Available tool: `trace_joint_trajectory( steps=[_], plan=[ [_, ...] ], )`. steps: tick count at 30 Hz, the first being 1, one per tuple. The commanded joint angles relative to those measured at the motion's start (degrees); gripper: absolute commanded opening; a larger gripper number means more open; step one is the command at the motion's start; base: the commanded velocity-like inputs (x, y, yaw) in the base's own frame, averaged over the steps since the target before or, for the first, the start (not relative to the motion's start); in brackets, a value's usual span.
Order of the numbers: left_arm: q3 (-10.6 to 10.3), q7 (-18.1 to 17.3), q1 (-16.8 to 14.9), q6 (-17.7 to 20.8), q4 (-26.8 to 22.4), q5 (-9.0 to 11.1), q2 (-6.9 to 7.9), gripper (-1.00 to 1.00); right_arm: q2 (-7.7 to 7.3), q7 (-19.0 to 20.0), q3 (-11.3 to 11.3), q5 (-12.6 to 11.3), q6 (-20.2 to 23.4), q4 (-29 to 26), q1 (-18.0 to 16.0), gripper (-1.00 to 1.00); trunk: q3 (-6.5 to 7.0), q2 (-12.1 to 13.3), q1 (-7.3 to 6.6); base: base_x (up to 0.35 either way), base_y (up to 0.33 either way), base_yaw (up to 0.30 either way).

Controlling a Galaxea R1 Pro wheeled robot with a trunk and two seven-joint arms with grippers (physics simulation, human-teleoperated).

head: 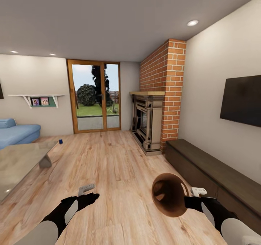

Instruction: Put the three can of soda from the living room inside the tash can in the kitchen.

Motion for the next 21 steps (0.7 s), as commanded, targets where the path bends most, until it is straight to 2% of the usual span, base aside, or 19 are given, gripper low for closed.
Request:
trace_joint_trajectory(
  steps=[1,11,21],
  plan=[
    [0.00,0.00,-0.01,-0.01,-0.01,0.01,0.00,1.00,0.00,0.32,-0.38,-0.61,0.03,-0.12,-0.04,-1.00,0.04,-0.01,0.00,0.000,0.000,-0.140],
    [0.00,0.00,0.00,0.05,0.04,0.01,0.00,1.00,-0.03,0.32,-0.41,-0.61,0.02,-0.12,-0.04,-1.00,0.51,-0.01,0.00,-0.003,0.000,-0.204],
    [0.00,0.00,0.02,0.06,0.03,0.01,0.01,1.00,-0.03,0.32,-0.38,-0.61,0.03,-0.12,-0.04,-1.00,1.07,-0.01,0.00,-0.104,0.000,-0.213]
  ],
)
